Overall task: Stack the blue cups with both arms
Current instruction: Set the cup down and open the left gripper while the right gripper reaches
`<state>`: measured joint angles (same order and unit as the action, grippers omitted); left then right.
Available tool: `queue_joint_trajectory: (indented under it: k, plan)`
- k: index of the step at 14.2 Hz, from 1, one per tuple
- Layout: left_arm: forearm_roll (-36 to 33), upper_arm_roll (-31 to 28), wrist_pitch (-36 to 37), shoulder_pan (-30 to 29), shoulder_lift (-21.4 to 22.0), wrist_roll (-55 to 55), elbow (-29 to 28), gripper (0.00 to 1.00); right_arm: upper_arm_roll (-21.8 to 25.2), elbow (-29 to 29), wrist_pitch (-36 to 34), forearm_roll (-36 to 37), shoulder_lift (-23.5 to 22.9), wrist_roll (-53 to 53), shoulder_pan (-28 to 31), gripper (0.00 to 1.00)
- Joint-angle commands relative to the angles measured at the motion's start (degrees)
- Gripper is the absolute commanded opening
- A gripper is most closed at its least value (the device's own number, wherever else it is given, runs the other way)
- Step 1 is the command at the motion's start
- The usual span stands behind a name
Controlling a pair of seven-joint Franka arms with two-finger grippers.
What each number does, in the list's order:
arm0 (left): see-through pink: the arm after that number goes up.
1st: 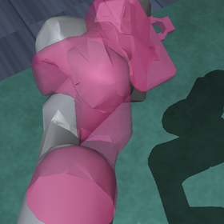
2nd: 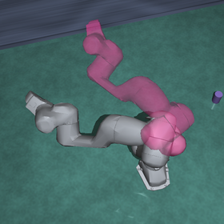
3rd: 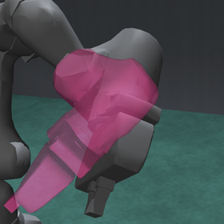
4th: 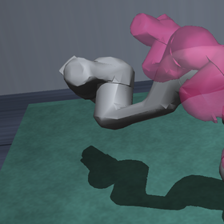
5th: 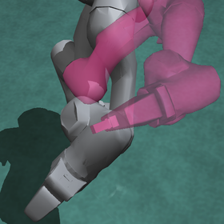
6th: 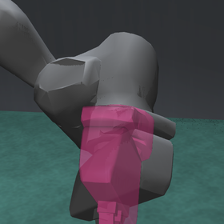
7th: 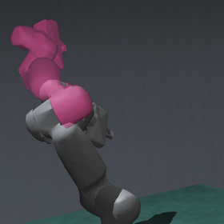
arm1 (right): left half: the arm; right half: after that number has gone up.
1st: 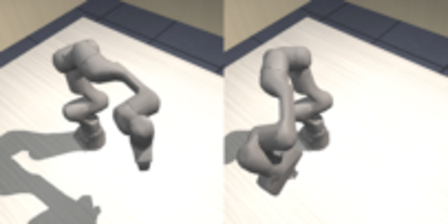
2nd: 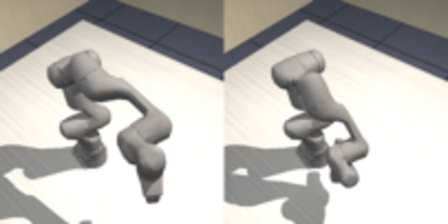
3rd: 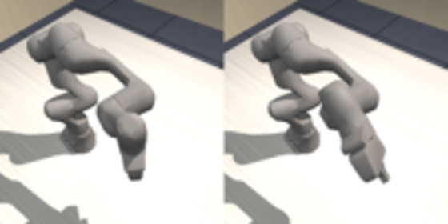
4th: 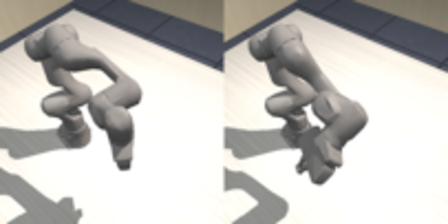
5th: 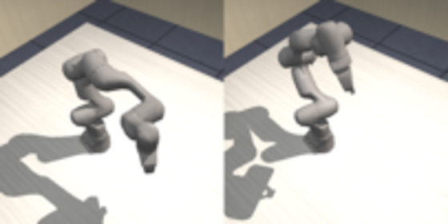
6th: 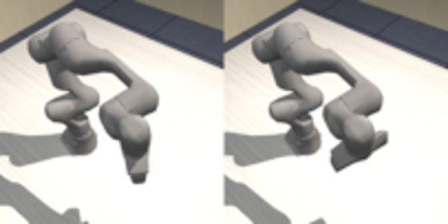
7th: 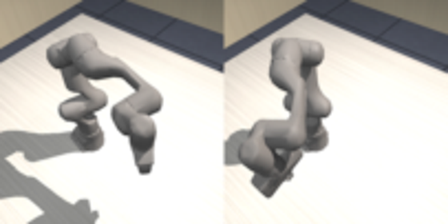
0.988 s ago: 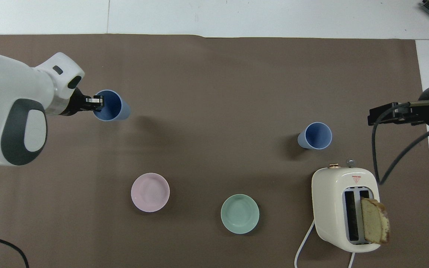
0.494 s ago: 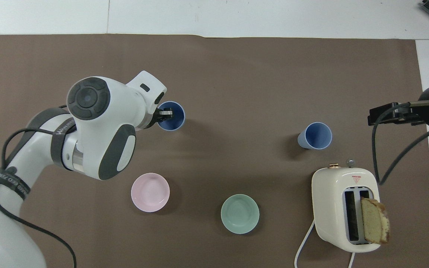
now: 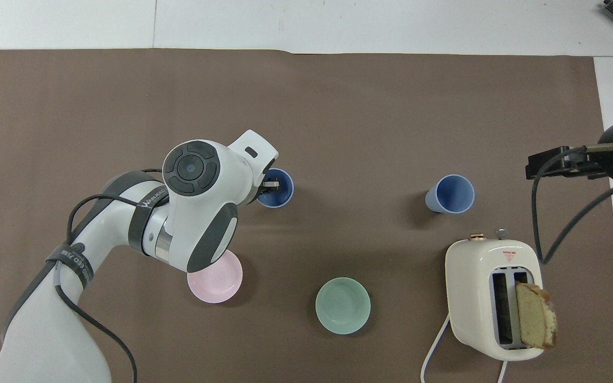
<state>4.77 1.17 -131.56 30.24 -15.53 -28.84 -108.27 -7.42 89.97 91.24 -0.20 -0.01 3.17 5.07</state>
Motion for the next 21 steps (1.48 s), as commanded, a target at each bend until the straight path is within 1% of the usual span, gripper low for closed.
queue_joint_trajectory:
  k: [1, 2, 4, 6, 7, 8, 10, 11, 13, 15, 17, 19, 21]
  plan:
    - [-1.0, -0.8, -1.2, 0.5, 1.9, -0.2, -1.8, 0.83, -0.6, 1.7, 1.1, -0.1, 1.3, -1.2, 1.6, 1.00]
    - [-1.0, -0.9, -1.2, 0.3, 1.8, 0.3, -1.6, 1.00, -0.6, 1.7, 1.1, -0.2, 1.3, -1.2, 1.7, 1.00]
    - [-1.2, -1.1, -0.8, -0.1, 1.8, 1.0, -1.1, 1.00, -0.6, 2.0, 1.3, -0.2, 1.4, -1.0, 1.7, 1.00]
    - [-1.2, -1.5, -0.1, -2.0, 3.8, 4.3, -0.8, 1.00, -0.6, 3.8, 2.0, -0.3, 1.4, -1.2, 2.3, 1.00]
    - [-1.2, -1.6, 1.4, -2.9, 5.1, 5.7, -0.8, 1.00, -0.6, 4.4, 3.2, -0.8, 1.4, -1.2, 2.5, 1.00]
    - [-1.2, -1.6, 3.4, -4.2, 6.9, 7.9, -0.8, 1.00, -0.6, 5.7, 5.2, -1.3, 1.2, -1.1, 2.5, 1.00]
    - [-1.2, -1.6, 7.5, -8.1, 10.7, 14.5, -0.7, 1.00, -0.6, 9.8, 11.4, -1.5, 1.1, -0.6, 1.9, 1.00]
    - [-1.2, -1.6, 10.3, -9.6, 12.3, 17.3, -0.5, 1.00, -0.6, 10.8, 12.8, -1.5, 1.1, -0.6, 1.9, 1.00]
    - [-1.2, -1.7, 15.3, -12.3, 15.0, 19.6, 0.5, 1.00, -0.6, 11.2, 13.2, -1.5, -0.8, -0.5, 1.9, 1.00]
    - [-1.3, -1.8, 19.6, -15.8, 15.6, 22.5, 3.8, 1.00, -0.6, 12.0, 14.6, -1.4, -3.8, -0.5, 1.4, 1.00]
    - [-1.3, -1.8, 25.2, -18.9, 15.4, 26.3, 8.5, 1.00, -0.6, 14.7, 19.4, -1.5, -5.5, -0.3, 0.0, 1.00]
    - [-1.5, -1.8, 30.9, -22.3, 15.5, 28.5, 13.1, 1.00, -0.6, 17.7, 24.9, -1.4, -6.8, -0.1, -0.1, 1.00]
    - [-1.5, -1.8, 34.8, -24.3, 15.2, 31.1, 16.8, 1.00, -0.6, 19.3, 26.4, -1.4, -8.0, -0.1, 0.0, 1.00]
